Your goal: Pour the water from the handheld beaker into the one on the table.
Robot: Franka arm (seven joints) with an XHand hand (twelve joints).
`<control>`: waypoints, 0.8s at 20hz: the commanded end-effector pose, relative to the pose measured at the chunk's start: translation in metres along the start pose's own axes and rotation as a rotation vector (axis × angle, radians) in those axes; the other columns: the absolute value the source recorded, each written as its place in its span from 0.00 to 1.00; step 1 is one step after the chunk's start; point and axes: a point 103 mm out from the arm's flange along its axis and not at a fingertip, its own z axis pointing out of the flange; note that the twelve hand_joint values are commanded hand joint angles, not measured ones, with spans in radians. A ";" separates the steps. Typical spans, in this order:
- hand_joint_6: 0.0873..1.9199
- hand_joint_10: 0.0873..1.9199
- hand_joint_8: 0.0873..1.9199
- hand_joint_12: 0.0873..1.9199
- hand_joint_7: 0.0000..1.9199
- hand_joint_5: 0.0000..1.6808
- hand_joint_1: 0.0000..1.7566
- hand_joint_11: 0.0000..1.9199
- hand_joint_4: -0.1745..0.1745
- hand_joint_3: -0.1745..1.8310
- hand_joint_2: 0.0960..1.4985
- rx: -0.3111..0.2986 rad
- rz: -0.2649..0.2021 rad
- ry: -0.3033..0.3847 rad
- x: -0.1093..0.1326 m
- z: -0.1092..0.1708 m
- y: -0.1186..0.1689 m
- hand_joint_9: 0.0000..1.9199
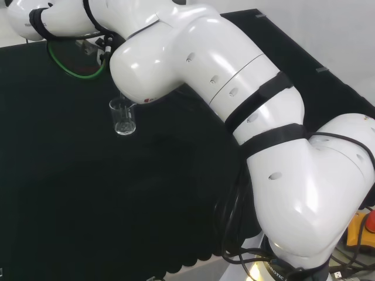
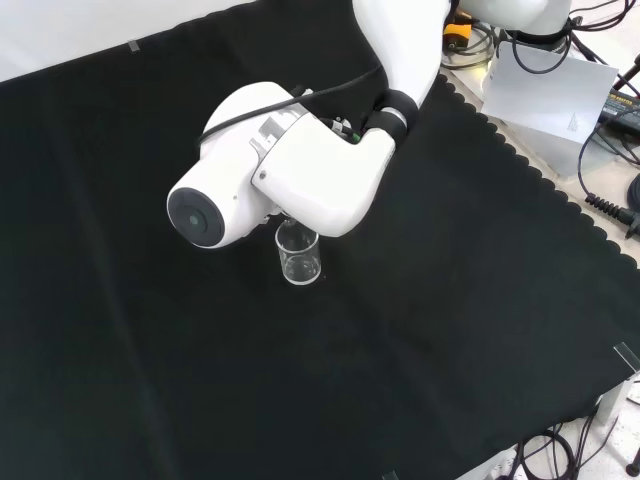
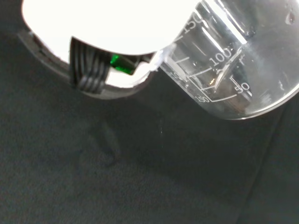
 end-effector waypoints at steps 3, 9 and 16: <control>0.63 0.58 0.64 0.56 0.56 0.59 0.81 0.48 0.00 0.63 0.30 0.003 -0.002 -0.004 0.004 -0.001 0.000 0.63; 0.63 0.58 0.64 0.56 0.56 0.59 0.81 0.48 0.00 0.63 0.30 0.011 -0.005 -0.003 0.004 -0.002 0.001 0.63; 0.63 0.58 0.64 0.56 0.56 0.59 0.81 0.48 0.00 0.63 0.30 0.014 -0.001 -0.005 0.005 -0.003 0.001 0.64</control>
